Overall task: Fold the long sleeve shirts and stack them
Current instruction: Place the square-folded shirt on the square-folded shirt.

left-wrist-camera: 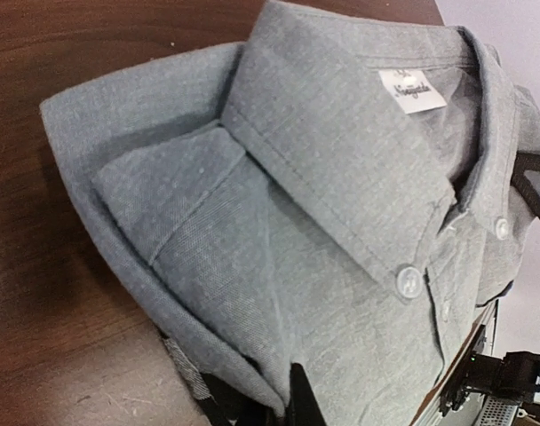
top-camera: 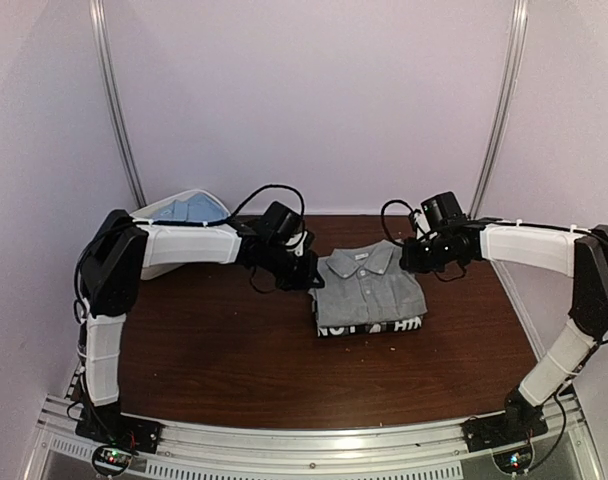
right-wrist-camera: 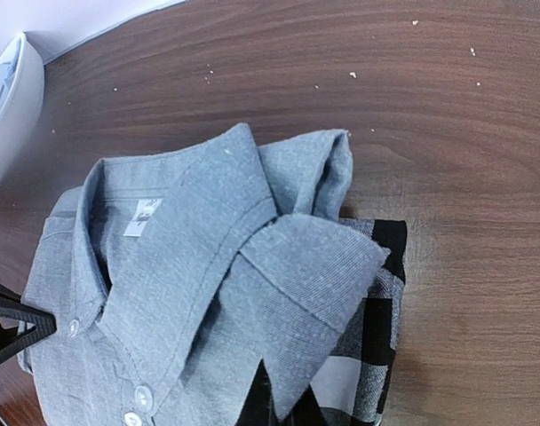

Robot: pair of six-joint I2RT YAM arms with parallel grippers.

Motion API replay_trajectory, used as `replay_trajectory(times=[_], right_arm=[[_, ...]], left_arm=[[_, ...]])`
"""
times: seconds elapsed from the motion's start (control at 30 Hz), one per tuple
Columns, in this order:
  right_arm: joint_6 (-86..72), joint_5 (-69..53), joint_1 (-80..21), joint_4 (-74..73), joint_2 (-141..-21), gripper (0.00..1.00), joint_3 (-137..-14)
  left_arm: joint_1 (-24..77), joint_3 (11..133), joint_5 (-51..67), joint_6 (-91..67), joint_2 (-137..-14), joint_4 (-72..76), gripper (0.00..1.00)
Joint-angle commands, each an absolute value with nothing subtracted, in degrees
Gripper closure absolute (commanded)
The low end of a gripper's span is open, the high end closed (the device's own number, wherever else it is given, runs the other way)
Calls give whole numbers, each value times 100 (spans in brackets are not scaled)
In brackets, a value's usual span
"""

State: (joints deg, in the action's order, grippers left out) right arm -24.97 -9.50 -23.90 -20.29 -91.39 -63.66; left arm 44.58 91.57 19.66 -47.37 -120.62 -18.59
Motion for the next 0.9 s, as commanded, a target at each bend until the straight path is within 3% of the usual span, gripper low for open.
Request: replay_trajectory(times=[0.0,0.17,0.27,0.6,0.87], right_arm=[[-2331,-991,-2185,-1687,-9450,96,-6210],[-2273,-661,-2052,-1886,-9507,70,-6126],[-2229,-322,-2016,-2188,-9365,64,-6180],[-2570,-182,-2431,-2592,-8103,71,-6159],[-3236,-1116,-2654,-1545,-8047,78,-4820]], left_arm=[[4465,9103,1952,-4807,-12320,-1472,100],[4455,9108,1986,-4789,-12622,-1477,100],[4461,9079,2008,-4767,-12623,-1454,98],[4456,9097,1987,-4658,-12525,-1520,92],[4453,9088,1993,-4666,-12533,-1507,93]])
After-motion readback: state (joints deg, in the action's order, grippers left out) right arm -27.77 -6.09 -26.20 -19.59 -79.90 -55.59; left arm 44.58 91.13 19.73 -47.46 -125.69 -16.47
